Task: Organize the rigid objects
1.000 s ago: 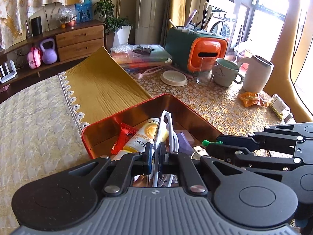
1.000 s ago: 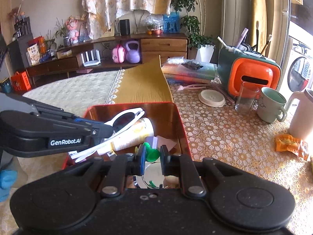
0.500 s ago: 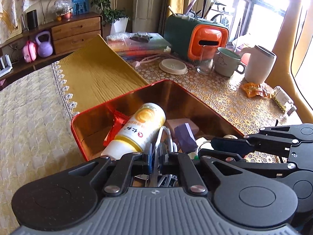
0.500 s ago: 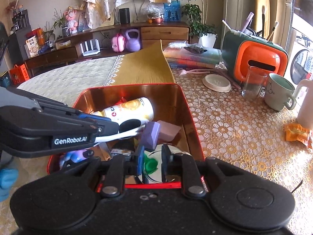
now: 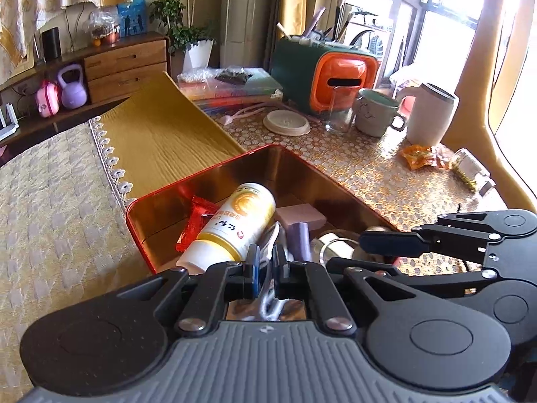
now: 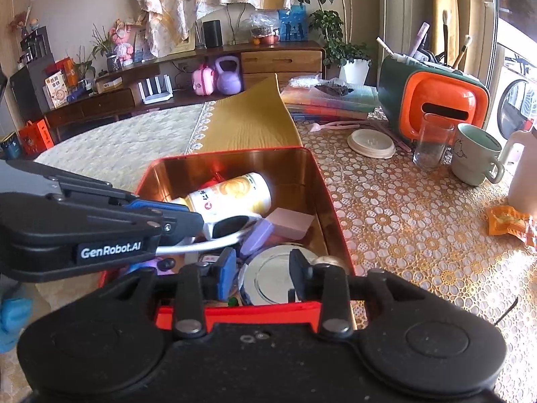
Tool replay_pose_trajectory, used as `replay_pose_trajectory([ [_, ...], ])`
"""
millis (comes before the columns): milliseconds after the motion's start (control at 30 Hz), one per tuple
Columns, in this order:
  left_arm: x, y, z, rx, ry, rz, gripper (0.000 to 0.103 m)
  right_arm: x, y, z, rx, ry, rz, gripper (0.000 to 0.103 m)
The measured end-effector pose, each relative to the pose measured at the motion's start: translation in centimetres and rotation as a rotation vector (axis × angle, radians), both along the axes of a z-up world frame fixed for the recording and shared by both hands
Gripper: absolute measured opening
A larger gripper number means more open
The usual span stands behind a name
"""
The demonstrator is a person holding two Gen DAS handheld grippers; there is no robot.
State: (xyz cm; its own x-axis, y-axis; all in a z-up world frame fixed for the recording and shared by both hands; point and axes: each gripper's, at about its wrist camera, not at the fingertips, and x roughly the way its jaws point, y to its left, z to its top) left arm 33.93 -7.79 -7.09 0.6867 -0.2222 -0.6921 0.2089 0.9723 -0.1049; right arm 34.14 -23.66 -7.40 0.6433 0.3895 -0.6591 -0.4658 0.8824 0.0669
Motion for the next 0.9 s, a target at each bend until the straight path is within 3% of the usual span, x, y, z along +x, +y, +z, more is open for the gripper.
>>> replay_pose_trajectory([
  [233,-2.1,0.4,1.7,-0.006,-0.025,-0.002,0.007,-1.6,-0.3,1.6,0.036,-0.012,0.009,0.038],
  [333,-3.1,0.8,2.4,-0.005,-0.036,0.005,0.007,-2.6,-0.3,2.3,0.052,-0.022,0.014,0.048],
  [633,-7.1,1.5,4.7,0.024,-0.102,0.013,0.009,-5.6,-0.5,4.5,0.101,-0.050,0.036,0.052],
  [700,-7.9,1.7,5.1,0.027,-0.111,0.014,0.015,-6.3,-0.5,5.0,0.108,-0.059,0.040,0.056],
  [767,-8.8,1.9,5.6,0.026,-0.125,0.018,0.038,-7.1,-0.5,5.5,0.113,-0.073,0.047,0.060],
  [833,-9.6,2.1,5.9,0.034,-0.145,0.039,0.054,-7.9,-0.5,5.8,0.115,-0.086,0.049,0.061],
  [900,-10.4,2.6,6.1,0.020,-0.157,0.039,0.063,-8.6,-0.7,6.1,0.121,-0.092,0.049,0.063],
])
